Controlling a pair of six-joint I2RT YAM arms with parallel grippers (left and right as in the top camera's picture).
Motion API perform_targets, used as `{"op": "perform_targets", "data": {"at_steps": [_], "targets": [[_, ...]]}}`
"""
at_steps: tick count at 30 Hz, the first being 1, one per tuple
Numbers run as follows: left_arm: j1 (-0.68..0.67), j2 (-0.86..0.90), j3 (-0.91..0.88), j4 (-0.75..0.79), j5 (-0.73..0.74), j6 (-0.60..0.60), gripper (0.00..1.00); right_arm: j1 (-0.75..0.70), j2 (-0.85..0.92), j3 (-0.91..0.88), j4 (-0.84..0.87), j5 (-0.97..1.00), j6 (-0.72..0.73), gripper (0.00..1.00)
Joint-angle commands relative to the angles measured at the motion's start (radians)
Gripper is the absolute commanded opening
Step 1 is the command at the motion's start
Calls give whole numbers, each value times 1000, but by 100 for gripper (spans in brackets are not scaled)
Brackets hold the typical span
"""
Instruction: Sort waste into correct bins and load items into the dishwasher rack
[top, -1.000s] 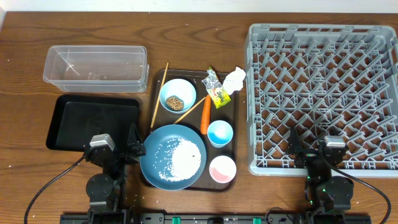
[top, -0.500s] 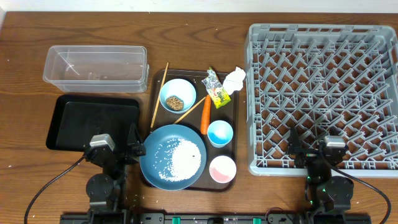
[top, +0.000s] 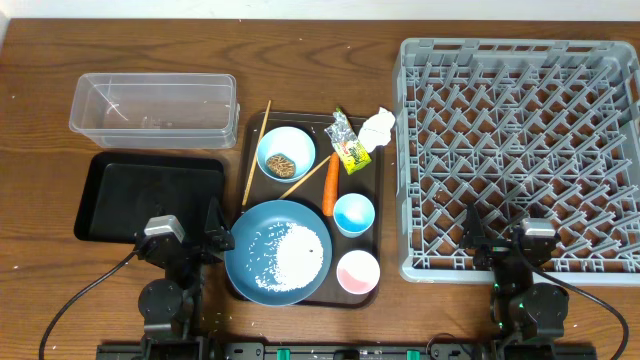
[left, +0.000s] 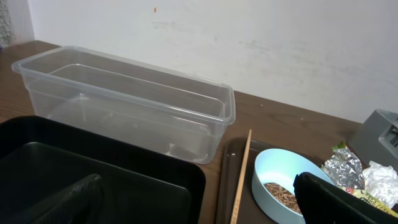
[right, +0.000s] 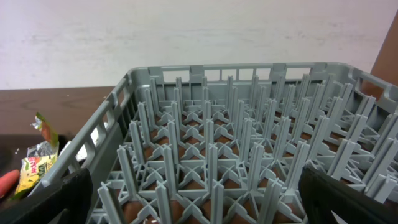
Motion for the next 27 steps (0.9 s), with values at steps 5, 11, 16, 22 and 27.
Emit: {"op": "perform_targets", "data": {"at_steps": [5,11,16,22,27], "targets": [[-4,-6,-12,-46,-12,-9,98,1,-7,-2,-4,0,0,99],[-4,-6,-12,-46,-12,-9,98,1,-7,-2,-3,0,-1,99],[-4,-6,-12,-46,-12,-9,98,1,-7,-2,-3,0,0,99],[-4,-6,-12,-46,-12,-9,98,1,-7,-2,-3,0,0,99],[-4,-6,-12,-46,-12,-9,98,1,-7,-2,9,0,-1,99]]}}
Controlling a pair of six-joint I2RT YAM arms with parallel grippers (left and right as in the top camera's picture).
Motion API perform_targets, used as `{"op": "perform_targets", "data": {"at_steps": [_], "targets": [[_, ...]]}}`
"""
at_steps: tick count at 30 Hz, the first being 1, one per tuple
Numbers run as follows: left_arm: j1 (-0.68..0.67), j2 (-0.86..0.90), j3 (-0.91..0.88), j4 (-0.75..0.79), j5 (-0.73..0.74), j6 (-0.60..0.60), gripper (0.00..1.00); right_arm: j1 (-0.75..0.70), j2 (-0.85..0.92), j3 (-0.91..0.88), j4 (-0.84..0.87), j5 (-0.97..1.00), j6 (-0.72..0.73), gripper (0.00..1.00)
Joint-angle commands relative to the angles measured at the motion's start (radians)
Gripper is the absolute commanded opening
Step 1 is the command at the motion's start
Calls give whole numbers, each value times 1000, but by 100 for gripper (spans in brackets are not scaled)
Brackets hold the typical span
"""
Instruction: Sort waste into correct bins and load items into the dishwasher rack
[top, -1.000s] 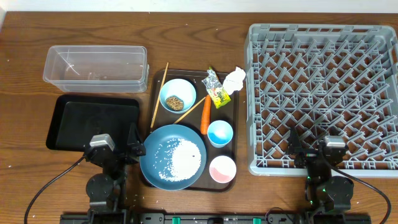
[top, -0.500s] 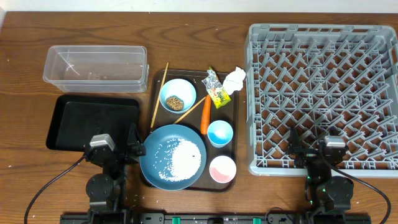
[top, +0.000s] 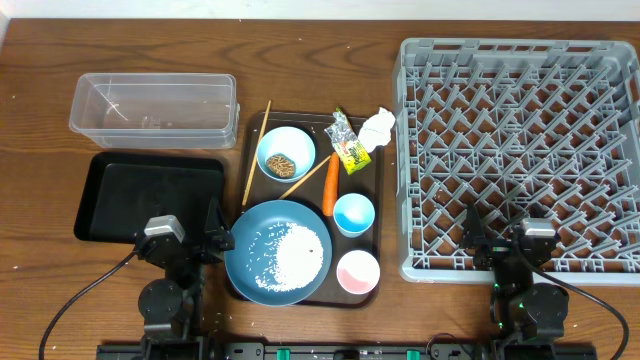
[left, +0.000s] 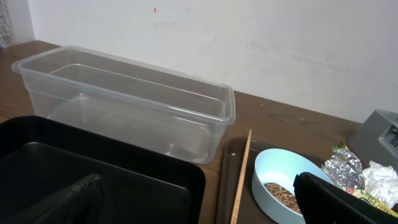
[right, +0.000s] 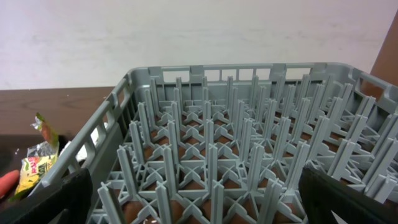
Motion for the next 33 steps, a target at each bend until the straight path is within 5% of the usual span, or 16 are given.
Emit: {"op": "perform_targets", "data": {"at_steps": [1,16,23,33], "targets": [[-4,-6,-12,-45,-13,-9,98,1,-7,-2,14,-1,0,99],[-4,-6,-12,66,-62,-3,98,1,-6,31,79,-91,41,99],[-4,28,34,71,-61,137,98,1,46,150,46,-97,26,99],[-4,413,315,62,-30,247,98,1,419,513,-94,-100,-9,99]]}}
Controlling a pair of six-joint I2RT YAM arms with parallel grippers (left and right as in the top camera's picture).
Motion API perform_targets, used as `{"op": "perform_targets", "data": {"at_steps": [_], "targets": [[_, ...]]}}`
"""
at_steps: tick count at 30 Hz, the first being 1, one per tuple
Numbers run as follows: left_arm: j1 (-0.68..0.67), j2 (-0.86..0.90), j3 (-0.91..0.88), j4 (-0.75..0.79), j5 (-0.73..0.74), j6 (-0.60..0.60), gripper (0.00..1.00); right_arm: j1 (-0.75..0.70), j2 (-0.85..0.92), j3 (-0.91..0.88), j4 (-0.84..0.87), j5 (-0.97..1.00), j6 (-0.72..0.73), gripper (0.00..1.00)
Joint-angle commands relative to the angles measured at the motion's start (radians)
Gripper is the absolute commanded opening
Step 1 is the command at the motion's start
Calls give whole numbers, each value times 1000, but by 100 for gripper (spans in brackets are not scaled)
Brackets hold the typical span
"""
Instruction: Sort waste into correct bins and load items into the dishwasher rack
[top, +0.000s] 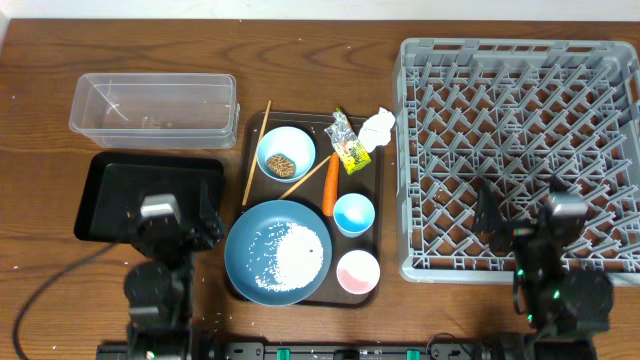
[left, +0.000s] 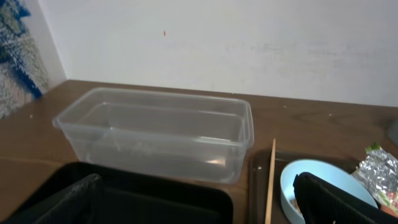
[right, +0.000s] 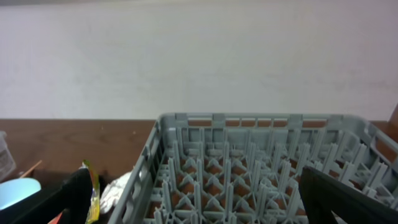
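A dark serving tray (top: 372, 200) holds a big blue plate of rice (top: 277, 252), a blue bowl with brown scraps (top: 286, 152), a blue cup (top: 354, 213), a pink cup (top: 358, 271), a carrot (top: 330, 184), chopsticks (top: 254, 152), a foil scrap (top: 340, 128) and a yellow packet (top: 352, 154). A crumpled tissue (top: 377, 126) lies at its far right corner. The grey dishwasher rack (top: 520, 150) stands on the right. My left gripper (top: 185, 228) hangs open over the black bin (top: 110, 190), my right gripper (top: 520, 215) open over the rack's near side. Both hold nothing.
A clear plastic bin (top: 152, 108) stands behind the black bin, also seen in the left wrist view (left: 158, 134). The right wrist view looks across the rack (right: 261, 168) with the packet (right: 93, 193) to its left. A white wall backs the table.
Both arms have risen and shifted: the left wrist view now takes in the whole clear bin from higher up, and the right wrist view sees the rack from higher. Both grippers stay open and empty.
At both earlier moments the two arms sat low near the table's front edge, grippers open, left by the black bin and right at the rack's near wall, with nothing changed between them. Now both are lifted; every item lies where it was.
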Motion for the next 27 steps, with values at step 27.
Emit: {"op": "perform_targets", "data": {"at_steps": [27], "targets": [[-325,1196,1140,-731,165,136,98,1,785,658,-451,-163,-30,99]]}}
